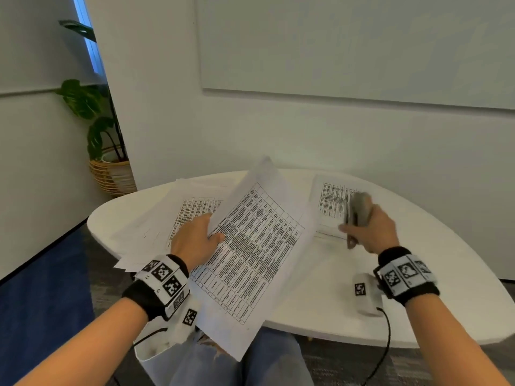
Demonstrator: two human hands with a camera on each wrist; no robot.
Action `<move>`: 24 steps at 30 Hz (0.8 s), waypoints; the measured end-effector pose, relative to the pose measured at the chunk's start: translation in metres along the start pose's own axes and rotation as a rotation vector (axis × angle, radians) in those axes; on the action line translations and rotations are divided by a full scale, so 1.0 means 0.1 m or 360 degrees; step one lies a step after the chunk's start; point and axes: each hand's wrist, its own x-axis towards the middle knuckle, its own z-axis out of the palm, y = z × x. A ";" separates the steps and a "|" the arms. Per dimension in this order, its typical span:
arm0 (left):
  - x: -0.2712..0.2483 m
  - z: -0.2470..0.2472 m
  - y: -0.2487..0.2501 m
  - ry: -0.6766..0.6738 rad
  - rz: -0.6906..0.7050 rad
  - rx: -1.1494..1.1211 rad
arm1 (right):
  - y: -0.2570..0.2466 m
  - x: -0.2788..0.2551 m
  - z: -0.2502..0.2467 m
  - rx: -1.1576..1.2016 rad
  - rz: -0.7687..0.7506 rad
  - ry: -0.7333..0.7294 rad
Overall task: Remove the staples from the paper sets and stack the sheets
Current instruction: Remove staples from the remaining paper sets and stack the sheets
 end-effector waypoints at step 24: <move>-0.04 0.25 0.62 -0.0586 0.0388 0.0436 | -0.44 -0.05 0.11 0.2020 0.0509 0.0491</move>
